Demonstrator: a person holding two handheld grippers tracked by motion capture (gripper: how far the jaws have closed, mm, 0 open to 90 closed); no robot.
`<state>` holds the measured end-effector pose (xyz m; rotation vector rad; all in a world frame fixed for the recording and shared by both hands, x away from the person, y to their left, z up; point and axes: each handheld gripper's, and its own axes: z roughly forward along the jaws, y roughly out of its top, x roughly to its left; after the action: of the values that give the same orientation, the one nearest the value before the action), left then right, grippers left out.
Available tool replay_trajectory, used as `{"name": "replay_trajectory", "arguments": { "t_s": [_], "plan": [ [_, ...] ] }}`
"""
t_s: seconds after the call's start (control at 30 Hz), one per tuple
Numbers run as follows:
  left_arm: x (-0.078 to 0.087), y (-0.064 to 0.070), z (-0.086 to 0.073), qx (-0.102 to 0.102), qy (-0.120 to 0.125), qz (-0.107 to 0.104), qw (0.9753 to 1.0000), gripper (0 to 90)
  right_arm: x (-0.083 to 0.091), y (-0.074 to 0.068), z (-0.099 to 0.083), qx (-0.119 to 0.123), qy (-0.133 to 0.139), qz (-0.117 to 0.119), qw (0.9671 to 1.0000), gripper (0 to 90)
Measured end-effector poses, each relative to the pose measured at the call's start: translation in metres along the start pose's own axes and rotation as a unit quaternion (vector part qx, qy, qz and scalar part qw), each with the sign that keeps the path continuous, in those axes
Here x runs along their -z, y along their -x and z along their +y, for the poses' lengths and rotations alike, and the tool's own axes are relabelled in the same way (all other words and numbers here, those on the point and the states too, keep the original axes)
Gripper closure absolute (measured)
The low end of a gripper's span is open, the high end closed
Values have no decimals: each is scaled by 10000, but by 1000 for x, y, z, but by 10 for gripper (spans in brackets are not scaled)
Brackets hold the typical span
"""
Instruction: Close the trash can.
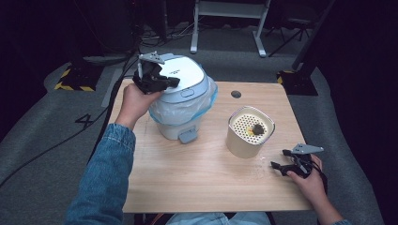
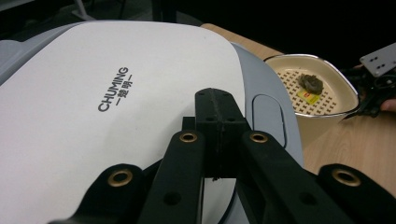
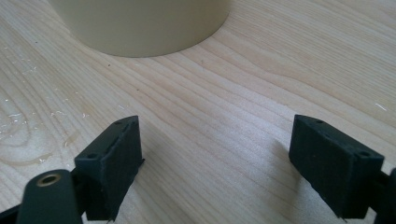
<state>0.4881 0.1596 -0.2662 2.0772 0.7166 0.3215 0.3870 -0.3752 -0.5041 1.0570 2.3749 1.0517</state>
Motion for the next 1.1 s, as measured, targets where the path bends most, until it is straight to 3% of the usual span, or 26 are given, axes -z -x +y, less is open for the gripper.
{"name": "replay_trajectory", "arguments": {
  "t_s": [0.17,0.23,0.37,0.47,0.6,0.8,0.97,1.1],
  "plan": [
    [-6,6,4,-79,-22,-28,10000,900,0,0,0,-2,4,-1,10000,175],
    [-6,5,3,7,47,-76,10000,898,0,0,0,-3,4,-1,10000,176],
    [-4,4,3,161,112,-69,9998,541,0,0,0,-4,4,0,10000,176],
    [2,6,1,105,209,-168,9996,506,0,0,0,-4,1,-3,10000,175],
    [17,16,-2,-66,375,-139,9992,459,0,0,0,-3,2,-2,10000,175],
    [41,32,-14,-176,431,166,9988,366,0,0,0,-5,-1,-1,10000,175],
    [58,43,-29,-27,606,147,9980,347,0,0,0,-4,0,-1,10000,175],
    [67,51,-41,-25,640,159,9978,338,0,0,0,-5,0,0,10000,175]
  ]
}}
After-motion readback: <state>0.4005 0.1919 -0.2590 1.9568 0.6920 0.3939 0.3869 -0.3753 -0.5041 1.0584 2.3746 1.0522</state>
